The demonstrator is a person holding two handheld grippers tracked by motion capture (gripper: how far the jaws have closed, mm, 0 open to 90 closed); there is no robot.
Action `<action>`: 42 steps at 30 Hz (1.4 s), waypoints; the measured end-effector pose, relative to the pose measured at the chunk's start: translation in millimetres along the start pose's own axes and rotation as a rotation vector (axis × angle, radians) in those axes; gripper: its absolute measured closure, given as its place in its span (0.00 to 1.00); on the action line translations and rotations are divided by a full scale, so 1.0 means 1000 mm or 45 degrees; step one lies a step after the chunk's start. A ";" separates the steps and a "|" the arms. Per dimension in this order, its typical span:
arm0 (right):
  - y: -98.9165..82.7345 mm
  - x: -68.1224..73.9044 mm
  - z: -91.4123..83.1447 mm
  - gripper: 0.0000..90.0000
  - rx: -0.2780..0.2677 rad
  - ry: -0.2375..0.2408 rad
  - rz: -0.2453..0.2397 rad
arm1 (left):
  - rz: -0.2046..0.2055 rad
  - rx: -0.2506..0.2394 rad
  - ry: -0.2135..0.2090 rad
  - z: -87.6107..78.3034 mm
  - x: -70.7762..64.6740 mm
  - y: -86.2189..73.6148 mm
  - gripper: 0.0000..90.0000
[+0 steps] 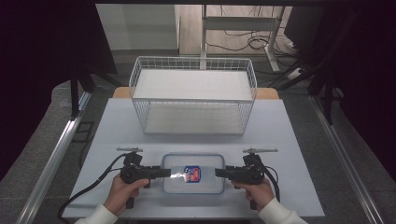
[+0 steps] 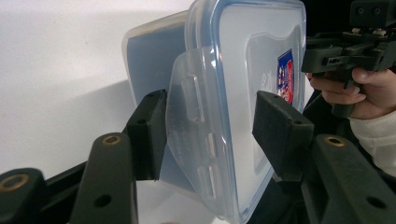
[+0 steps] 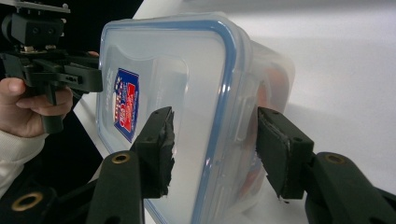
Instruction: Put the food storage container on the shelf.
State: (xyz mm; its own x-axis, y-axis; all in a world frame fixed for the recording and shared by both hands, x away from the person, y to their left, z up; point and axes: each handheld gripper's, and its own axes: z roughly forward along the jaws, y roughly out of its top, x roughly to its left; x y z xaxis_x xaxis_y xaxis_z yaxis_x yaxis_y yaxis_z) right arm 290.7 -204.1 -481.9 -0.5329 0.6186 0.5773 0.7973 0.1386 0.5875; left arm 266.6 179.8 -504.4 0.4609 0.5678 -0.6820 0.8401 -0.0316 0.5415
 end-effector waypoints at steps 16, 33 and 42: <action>0.005 0.005 -0.004 0.55 -0.038 -0.009 -0.009 | 0.040 -0.027 0.022 -0.004 -0.007 0.009 0.52; 0.026 0.000 0.001 0.55 -0.055 -0.016 -0.050 | 0.087 -0.035 0.034 -0.006 0.000 0.032 0.53; 0.044 -0.008 0.007 0.55 -0.073 -0.005 -0.048 | 0.119 -0.036 0.045 -0.004 0.007 0.054 0.53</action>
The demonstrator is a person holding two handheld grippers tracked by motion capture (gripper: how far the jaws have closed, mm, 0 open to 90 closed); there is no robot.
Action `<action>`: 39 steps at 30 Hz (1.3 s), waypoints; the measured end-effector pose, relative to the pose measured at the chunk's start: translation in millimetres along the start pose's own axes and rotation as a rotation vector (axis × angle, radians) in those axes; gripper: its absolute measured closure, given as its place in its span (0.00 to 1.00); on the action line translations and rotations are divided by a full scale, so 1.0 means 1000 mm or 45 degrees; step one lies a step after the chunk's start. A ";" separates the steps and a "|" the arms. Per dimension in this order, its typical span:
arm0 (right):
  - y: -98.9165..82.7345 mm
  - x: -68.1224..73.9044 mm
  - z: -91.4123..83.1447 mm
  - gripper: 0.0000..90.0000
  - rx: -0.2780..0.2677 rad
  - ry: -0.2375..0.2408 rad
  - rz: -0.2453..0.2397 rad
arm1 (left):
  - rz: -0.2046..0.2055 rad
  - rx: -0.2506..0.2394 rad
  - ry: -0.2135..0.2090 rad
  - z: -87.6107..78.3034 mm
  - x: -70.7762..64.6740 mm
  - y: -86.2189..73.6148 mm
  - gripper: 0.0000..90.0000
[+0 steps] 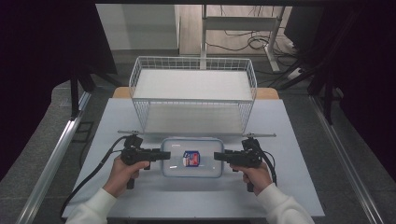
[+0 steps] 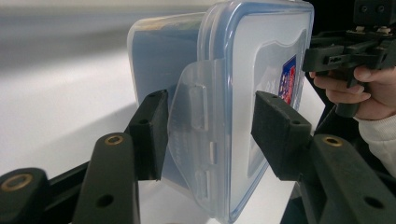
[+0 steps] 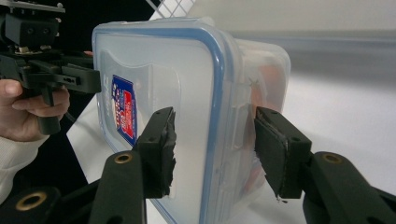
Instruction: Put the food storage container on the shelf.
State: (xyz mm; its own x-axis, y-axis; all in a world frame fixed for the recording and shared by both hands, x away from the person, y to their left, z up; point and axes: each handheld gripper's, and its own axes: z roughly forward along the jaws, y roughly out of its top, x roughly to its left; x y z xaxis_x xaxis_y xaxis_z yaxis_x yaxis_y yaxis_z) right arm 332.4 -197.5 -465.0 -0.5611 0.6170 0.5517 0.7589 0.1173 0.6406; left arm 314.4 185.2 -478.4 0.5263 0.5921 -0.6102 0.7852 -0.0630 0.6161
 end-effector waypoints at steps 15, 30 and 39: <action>0.036 -0.020 0.016 0.55 -0.002 -0.005 -0.031 | 0.008 -0.001 0.004 0.010 0.026 0.034 0.53; 0.065 -0.047 0.042 0.55 0.006 -0.009 -0.026 | -0.017 -0.021 0.007 0.025 0.055 0.058 0.53; 0.069 -0.055 0.049 0.54 0.000 -0.015 -0.013 | -0.010 -0.018 0.013 0.030 0.064 0.064 0.53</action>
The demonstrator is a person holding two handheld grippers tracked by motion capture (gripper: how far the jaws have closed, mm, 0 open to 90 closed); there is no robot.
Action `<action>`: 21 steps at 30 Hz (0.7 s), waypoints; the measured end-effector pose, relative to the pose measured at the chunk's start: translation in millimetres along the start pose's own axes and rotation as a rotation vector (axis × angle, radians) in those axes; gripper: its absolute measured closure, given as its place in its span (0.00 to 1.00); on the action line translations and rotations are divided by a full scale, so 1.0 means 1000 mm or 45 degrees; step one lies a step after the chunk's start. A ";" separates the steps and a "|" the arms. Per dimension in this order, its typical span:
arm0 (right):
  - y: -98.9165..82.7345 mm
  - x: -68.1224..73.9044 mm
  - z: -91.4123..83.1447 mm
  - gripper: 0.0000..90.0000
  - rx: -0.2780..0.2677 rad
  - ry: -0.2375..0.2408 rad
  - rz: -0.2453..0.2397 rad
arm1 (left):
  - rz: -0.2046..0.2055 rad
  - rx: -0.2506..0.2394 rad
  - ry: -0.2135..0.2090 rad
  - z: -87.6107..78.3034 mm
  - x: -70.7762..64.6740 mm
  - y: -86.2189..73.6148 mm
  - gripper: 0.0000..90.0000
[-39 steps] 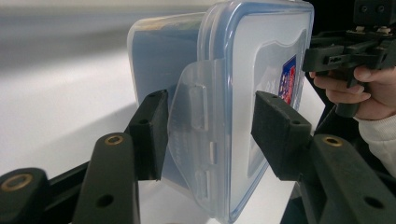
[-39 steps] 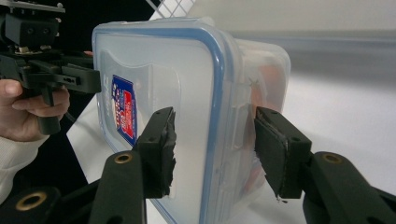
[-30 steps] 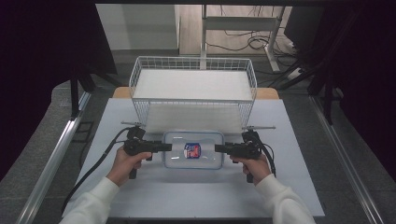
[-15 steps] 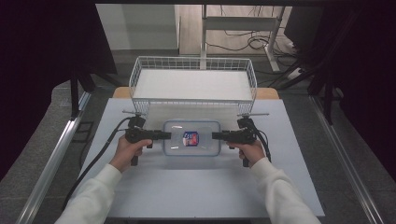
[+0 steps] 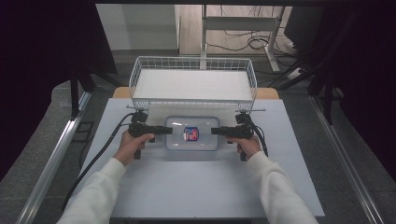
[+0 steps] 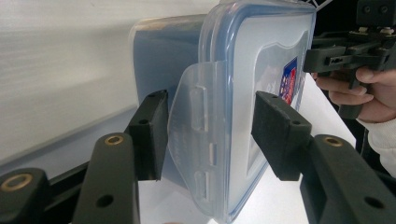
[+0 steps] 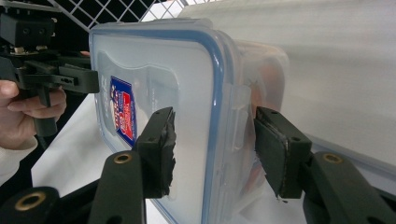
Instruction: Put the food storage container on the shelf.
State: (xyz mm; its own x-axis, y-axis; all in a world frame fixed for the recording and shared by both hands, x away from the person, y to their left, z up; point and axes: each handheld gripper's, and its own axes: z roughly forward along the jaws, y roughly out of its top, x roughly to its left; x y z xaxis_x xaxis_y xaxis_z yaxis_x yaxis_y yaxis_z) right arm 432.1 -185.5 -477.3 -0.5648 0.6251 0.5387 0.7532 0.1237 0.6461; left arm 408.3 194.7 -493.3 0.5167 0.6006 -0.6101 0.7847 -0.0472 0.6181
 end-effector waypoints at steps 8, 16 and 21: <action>-0.001 -0.003 0.004 0.54 -0.035 -0.008 0.030 | -0.043 -0.002 -0.008 0.004 0.006 0.000 0.52; 0.000 -0.007 0.008 0.54 -0.067 -0.023 0.127 | -0.095 -0.046 -0.006 0.009 0.013 0.002 0.50; 0.000 -0.009 0.010 0.53 -0.089 -0.032 0.139 | -0.105 -0.068 -0.003 0.012 0.015 0.002 0.49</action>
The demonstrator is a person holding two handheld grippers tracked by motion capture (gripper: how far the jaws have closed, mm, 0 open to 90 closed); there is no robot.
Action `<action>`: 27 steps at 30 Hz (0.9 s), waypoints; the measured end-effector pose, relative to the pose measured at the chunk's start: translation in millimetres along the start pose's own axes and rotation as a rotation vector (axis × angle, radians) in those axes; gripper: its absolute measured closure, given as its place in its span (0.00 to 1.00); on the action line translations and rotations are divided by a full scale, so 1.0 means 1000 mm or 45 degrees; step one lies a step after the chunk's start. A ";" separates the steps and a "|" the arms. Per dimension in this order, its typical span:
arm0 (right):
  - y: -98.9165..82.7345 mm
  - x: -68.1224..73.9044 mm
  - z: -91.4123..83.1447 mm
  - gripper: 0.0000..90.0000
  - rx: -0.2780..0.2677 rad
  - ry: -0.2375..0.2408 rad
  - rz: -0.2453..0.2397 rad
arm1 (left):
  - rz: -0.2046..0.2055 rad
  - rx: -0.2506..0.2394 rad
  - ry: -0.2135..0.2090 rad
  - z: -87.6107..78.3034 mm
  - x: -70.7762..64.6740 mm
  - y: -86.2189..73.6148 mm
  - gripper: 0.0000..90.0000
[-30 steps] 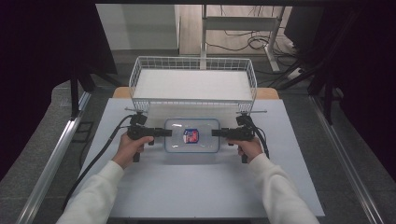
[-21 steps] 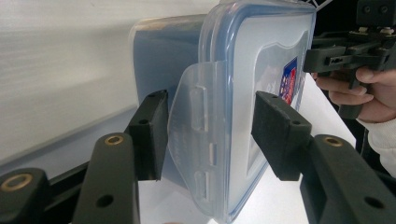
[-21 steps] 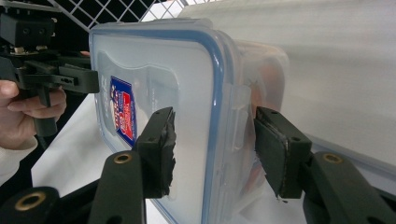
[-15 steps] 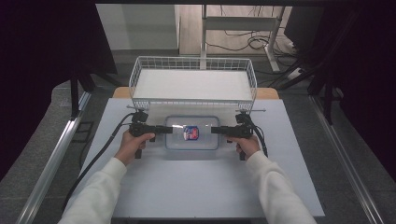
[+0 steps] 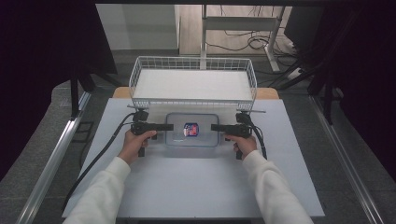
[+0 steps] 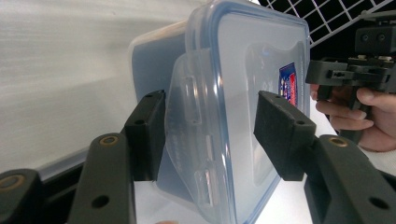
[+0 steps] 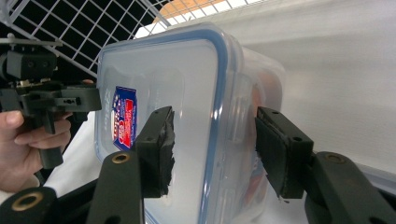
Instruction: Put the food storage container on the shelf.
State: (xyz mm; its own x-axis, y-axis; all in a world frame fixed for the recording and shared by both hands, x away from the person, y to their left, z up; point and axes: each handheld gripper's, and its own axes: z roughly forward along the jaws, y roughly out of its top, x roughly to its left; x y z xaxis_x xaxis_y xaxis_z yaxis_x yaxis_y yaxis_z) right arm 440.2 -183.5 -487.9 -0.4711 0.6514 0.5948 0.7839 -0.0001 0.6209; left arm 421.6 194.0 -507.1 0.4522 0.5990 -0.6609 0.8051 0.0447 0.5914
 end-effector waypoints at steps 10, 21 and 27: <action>-0.001 -0.002 0.004 0.52 -0.036 -0.033 0.060 | -0.018 -0.039 0.031 0.005 0.001 -0.002 0.47; -0.001 0.005 0.002 0.39 -0.092 -0.097 0.072 | 0.033 -0.064 0.065 0.006 -0.005 -0.007 0.43; -0.004 0.026 -0.018 0.34 -0.113 -0.183 -0.144 | 0.170 -0.084 0.152 -0.011 -0.021 -0.011 0.32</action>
State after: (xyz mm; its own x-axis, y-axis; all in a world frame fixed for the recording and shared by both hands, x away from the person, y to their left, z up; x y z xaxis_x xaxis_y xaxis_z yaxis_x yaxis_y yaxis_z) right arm 417.1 -180.4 -465.5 -0.4864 0.7527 0.4436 0.6876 0.0166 0.7259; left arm 398.9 189.8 -494.8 0.5012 0.6936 -0.5174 0.7124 0.0087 0.7018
